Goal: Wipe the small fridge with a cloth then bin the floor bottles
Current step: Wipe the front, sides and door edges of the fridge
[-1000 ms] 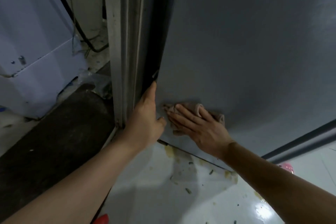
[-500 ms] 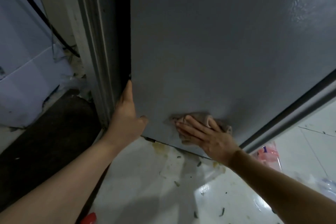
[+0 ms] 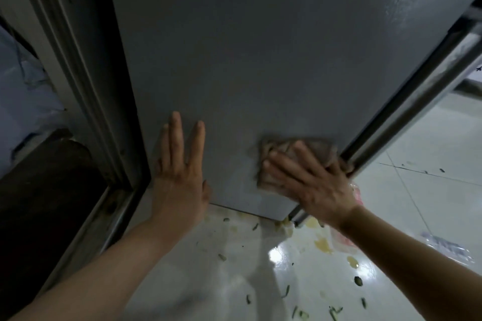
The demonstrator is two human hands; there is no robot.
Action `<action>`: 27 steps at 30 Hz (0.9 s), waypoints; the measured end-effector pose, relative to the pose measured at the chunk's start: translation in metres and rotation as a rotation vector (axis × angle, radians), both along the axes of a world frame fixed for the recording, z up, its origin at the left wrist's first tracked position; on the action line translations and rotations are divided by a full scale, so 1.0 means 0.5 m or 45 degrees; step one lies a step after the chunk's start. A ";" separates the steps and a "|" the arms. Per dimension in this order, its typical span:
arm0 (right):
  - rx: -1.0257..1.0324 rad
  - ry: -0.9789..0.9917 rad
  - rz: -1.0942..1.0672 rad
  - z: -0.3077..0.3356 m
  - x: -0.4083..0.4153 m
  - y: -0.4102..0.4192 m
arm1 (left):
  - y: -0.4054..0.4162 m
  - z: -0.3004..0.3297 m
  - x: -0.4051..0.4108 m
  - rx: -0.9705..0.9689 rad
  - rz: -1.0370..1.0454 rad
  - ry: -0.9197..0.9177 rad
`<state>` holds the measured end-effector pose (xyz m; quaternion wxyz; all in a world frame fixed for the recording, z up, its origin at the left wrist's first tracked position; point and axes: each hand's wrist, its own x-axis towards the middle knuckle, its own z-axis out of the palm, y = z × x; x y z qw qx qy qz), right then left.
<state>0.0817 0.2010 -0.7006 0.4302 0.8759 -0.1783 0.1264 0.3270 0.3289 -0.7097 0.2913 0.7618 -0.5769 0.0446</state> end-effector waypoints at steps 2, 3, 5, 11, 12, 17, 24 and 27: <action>0.040 0.260 -0.005 -0.029 -0.013 0.007 | -0.004 0.000 -0.003 0.012 -0.007 -0.002; 0.026 0.315 0.004 -0.031 -0.014 0.010 | -0.004 0.002 -0.005 0.022 -0.005 0.001; 0.020 0.309 0.047 -0.012 -0.012 0.017 | 0.001 0.006 -0.012 0.036 0.000 -0.006; -0.185 -0.150 0.148 0.127 -0.051 0.020 | 0.014 0.001 -0.040 0.045 -0.287 -0.298; -0.227 -0.272 0.166 0.142 -0.058 0.019 | 0.012 0.000 -0.043 0.072 -0.274 -0.311; -0.238 -0.356 0.109 0.086 -0.068 0.015 | -0.001 -0.023 -0.033 0.078 -0.230 -0.401; -0.052 0.574 -0.157 -0.119 -0.117 0.060 | -0.013 -0.039 -0.038 0.035 -0.181 -0.453; 0.073 0.500 -0.114 -0.119 -0.095 0.069 | -0.014 -0.039 -0.037 0.024 -0.172 -0.493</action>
